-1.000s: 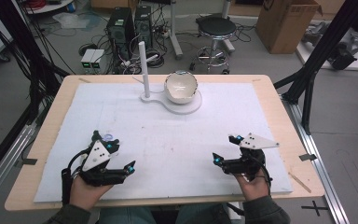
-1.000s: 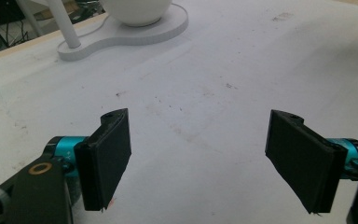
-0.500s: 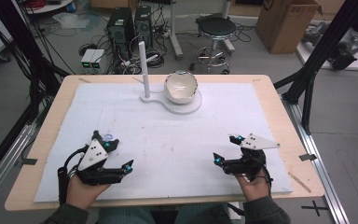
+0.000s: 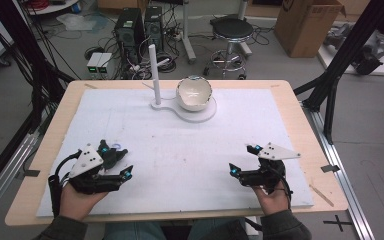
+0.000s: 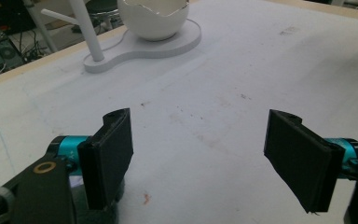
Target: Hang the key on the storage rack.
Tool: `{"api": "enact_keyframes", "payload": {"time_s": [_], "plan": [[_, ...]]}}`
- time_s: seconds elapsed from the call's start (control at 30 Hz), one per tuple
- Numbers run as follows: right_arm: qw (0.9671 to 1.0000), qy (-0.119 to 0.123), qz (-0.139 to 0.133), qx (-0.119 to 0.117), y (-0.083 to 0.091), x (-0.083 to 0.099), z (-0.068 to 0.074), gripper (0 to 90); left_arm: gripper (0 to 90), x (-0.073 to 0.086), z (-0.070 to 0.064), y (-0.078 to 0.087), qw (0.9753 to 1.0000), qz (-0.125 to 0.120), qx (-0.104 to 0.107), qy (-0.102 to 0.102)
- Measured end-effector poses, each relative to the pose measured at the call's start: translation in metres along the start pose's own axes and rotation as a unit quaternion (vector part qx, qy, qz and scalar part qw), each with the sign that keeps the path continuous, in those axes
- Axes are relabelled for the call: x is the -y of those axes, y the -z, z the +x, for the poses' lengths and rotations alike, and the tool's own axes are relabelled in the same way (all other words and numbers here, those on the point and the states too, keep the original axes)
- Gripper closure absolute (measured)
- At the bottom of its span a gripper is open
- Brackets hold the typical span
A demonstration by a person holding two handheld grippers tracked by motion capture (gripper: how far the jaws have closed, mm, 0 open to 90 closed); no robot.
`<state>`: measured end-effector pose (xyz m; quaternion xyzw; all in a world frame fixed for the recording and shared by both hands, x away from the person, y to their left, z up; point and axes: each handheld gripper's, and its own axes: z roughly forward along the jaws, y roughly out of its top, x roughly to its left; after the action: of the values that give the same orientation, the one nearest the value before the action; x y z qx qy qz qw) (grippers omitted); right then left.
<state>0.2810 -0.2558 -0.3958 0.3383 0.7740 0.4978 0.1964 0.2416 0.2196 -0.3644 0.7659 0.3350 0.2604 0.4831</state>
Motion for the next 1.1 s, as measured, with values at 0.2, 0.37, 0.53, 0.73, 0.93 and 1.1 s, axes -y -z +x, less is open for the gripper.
{"api": "enact_keyframes", "payload": {"time_s": [0.2, 0.37, 0.53, 0.73, 0.93, 1.1], "plan": [[1.0, -0.002, -0.003, 0.003, 0.001, 0.0, -0.001, 10.0, 23.8, 0.0, 0.013, 0.009, 0.9997, -0.008, -0.02, 0.009], [1.0, -0.001, 0.0, 0.001, 0.001, 0.0, 0.0, 10.0, 23.9, 0.003, 0.025, 0.016, 0.9989, -0.009, -0.042, 0.019], [1.0, -0.001, 0.0, 0.003, 0.0, 0.001, 0.0, 10.0, 26.4, 0.008, 0.034, 0.02, 0.9979, -0.003, -0.059, 0.029], [1.0, 0.0, 0.001, 0.001, 0.0, 0.001, 0.0, 10.0, 26.9, 0.014, 0.043, 0.019, 0.9965, 0.006, -0.075, 0.036], [1.0, 0.002, 0.001, 0.002, -0.001, 0.001, 0.0, 10.0, 27.8, 0.021, 0.05, 0.017, 0.9954, 0.021, -0.082, 0.044], [1.0, 0.002, 0.001, 0.002, -0.001, 0.001, 0.0, 10.0, 29.2, 0.027, 0.054, 0.013, 0.9944, 0.035, -0.088, 0.046]]}}
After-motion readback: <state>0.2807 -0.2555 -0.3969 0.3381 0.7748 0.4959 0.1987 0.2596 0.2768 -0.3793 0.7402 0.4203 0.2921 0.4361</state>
